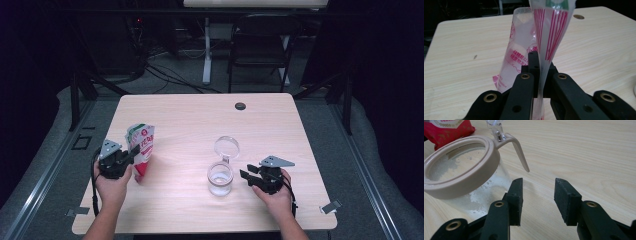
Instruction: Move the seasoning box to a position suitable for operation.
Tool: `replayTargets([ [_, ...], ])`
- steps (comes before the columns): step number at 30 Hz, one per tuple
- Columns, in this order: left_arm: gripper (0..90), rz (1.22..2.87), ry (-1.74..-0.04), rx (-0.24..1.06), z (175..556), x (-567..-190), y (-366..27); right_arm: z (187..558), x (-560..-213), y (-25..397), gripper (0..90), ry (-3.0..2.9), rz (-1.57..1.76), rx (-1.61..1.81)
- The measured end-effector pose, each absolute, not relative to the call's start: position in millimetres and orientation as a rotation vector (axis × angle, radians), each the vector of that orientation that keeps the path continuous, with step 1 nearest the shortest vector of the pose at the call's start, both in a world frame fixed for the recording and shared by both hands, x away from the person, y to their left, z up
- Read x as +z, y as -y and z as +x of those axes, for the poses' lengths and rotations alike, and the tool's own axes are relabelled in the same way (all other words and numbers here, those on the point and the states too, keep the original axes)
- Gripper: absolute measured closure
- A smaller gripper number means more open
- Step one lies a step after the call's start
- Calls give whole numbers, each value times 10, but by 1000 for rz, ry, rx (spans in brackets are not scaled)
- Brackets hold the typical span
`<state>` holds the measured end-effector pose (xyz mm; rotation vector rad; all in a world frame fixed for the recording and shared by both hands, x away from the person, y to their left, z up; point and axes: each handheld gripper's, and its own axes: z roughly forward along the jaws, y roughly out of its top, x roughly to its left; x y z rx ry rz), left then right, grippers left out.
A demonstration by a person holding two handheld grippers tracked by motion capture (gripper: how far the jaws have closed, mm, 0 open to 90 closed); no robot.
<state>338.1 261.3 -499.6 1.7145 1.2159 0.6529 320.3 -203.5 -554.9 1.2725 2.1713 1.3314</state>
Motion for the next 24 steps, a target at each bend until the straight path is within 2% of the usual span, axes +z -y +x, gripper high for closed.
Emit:
replayTargets([
  [17, 900, 1634, -1211, 676, 3383, -4678, -2840, 3146, -5564, 2132, 581, -2143, 1304, 1316],
  [24, 900, 1644, -1172, 667, 3352, -4597, -2781, 3125, -5562, 2156, 581, -2134, 1314, 1316],
])
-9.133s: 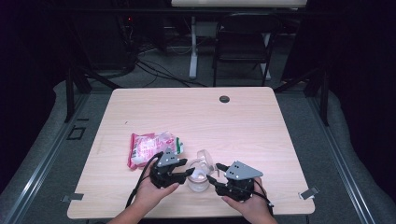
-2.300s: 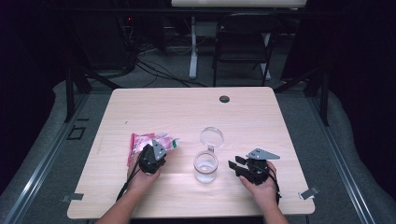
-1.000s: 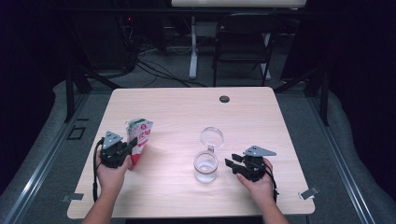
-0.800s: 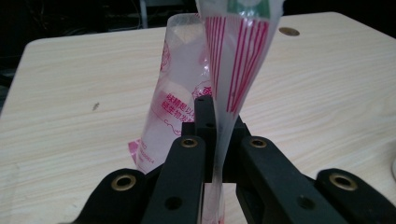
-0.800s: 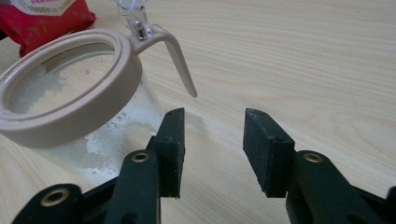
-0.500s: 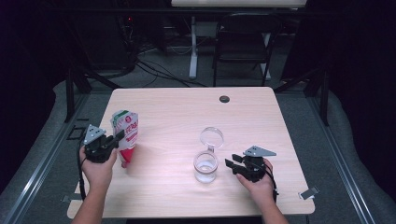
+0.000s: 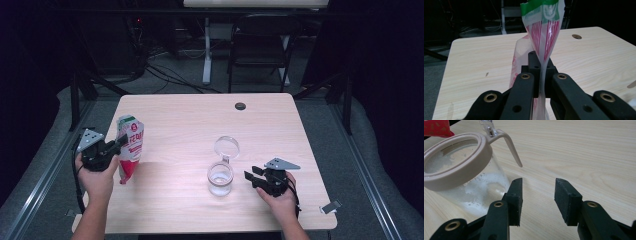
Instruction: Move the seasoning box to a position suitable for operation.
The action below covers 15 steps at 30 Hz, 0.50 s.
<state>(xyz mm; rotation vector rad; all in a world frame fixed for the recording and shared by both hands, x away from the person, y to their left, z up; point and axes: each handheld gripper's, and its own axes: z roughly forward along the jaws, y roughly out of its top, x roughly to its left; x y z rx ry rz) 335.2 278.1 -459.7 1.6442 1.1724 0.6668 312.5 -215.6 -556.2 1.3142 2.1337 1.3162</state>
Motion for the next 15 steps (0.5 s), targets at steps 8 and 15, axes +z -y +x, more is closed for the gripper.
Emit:
replayTargets([
  [8, 900, 1701, -1065, 609, 3286, -4524, -2524, 3113, -5559, 2177, 581, -2131, 1315, 1314],
  [15, 900, 1767, -949, 505, 3219, -4534, -2182, 3118, -5559, 2176, 576, -2136, 1314, 1316],
])
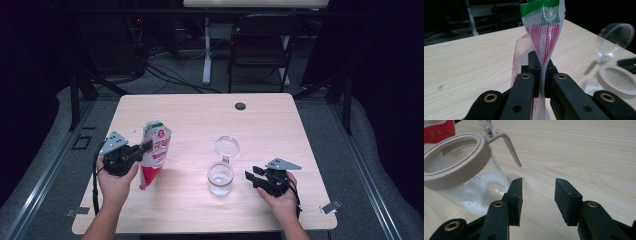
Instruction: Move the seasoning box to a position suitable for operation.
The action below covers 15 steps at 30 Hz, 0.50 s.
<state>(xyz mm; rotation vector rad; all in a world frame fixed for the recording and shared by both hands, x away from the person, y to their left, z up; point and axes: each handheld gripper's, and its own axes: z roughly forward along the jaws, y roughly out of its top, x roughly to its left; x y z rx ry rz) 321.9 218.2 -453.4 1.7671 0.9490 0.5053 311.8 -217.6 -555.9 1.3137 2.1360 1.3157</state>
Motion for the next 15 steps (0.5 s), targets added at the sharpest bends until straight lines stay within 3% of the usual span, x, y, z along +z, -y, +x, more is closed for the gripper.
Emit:
replayTargets([
  [9, 900, 1857, -797, 466, 3153, -4583, -1738, 3116, -5577, 2157, 574, -2148, 1309, 1292],
  [15, 900, 1875, -786, 438, 3118, -4649, -1705, 3109, -5561, 2160, 565, -2151, 1288, 1317],
])
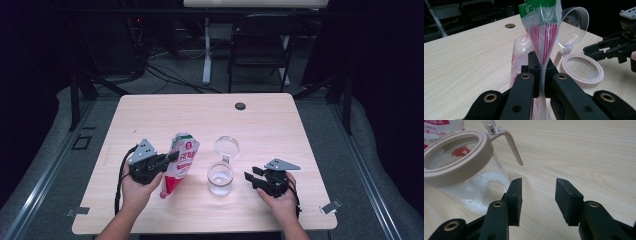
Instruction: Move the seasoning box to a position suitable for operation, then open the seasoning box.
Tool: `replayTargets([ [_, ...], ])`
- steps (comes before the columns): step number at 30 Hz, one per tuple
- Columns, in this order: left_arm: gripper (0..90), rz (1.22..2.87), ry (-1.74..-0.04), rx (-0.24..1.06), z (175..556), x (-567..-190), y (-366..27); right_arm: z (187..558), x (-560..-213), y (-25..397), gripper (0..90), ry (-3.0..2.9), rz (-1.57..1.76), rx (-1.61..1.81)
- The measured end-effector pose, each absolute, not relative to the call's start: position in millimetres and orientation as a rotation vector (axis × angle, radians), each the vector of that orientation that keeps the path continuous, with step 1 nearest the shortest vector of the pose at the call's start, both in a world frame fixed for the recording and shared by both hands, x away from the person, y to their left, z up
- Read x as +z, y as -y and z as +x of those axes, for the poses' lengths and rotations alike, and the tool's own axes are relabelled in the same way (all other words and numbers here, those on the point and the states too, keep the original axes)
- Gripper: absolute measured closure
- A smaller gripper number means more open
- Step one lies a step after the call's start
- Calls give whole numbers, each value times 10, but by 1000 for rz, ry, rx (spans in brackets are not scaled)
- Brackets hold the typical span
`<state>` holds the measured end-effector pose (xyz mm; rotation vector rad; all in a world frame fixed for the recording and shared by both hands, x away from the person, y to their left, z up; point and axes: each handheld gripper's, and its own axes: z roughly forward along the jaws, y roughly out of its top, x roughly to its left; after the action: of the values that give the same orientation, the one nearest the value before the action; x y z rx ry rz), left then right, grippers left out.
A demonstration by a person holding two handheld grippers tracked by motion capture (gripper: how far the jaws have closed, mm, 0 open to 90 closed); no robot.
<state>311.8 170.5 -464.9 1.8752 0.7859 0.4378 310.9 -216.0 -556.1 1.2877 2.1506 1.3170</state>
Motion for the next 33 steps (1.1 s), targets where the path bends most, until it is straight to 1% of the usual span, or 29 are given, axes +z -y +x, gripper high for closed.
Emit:
replayTargets([
  [7, 900, 1871, -800, 420, 3079, -4673, -1787, 3096, -5487, 2142, 533, -2140, 1229, 1332],
  [12, 899, 1884, -810, 407, 3051, -4674, -1837, 3054, -5352, 2111, 621, -2180, 1194, 1347],
  [18, 899, 1909, -825, 391, 3002, -4697, -1877, 2944, -5038, 2012, 678, -2160, 1056, 1381],
  [25, 899, 1924, -855, 374, 2931, -4780, -1878, 2892, -4784, 1822, 714, -2225, 943, 1453],
  [33, 897, 1952, -861, 368, 2834, -4864, -1865, 3006, -4581, 1454, 710, -2321, 811, 1485],
])
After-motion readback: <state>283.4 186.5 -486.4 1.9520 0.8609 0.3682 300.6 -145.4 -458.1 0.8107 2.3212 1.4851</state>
